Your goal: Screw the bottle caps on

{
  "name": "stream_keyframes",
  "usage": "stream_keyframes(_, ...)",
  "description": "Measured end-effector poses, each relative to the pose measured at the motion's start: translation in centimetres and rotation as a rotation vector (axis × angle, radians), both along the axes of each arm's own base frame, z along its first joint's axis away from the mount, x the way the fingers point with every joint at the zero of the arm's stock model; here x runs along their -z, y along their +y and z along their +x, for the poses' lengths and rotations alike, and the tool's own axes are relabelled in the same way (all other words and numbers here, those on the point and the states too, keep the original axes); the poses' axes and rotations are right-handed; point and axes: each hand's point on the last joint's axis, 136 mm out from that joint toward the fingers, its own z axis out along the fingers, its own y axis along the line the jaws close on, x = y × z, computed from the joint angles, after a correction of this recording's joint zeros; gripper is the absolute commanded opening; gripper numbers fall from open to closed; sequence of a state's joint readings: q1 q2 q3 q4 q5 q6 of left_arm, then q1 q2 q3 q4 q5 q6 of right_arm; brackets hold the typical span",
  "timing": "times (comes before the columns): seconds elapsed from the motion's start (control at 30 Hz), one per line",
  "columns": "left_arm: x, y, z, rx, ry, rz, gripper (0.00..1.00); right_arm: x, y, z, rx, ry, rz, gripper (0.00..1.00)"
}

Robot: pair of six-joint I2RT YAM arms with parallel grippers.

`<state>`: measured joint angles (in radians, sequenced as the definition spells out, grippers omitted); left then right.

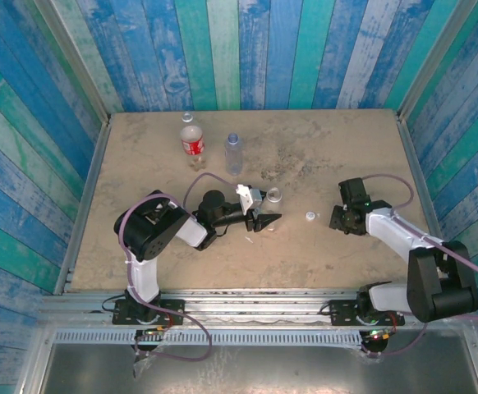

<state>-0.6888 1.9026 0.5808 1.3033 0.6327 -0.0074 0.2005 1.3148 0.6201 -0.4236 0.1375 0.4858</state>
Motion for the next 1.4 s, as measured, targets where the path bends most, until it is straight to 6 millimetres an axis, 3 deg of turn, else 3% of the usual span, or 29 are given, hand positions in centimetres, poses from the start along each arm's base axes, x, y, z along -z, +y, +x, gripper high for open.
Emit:
stream_keyframes(0.77,0.0,-0.3,0.0,0.019,0.004,0.007,0.64,1.3,-0.3,0.0,0.019,0.042,-0.012,0.52)
stream_keyframes(1.23,0.0,-0.4,0.0,0.023,0.002,0.009,0.64,1.1,0.1,0.8,0.004,0.021,0.0,0.44)
stream_keyframes(1.4,0.0,-0.4,0.0,0.023,0.001,0.009,0.64,1.2,0.2,0.9,-0.002,0.024,0.001,0.48)
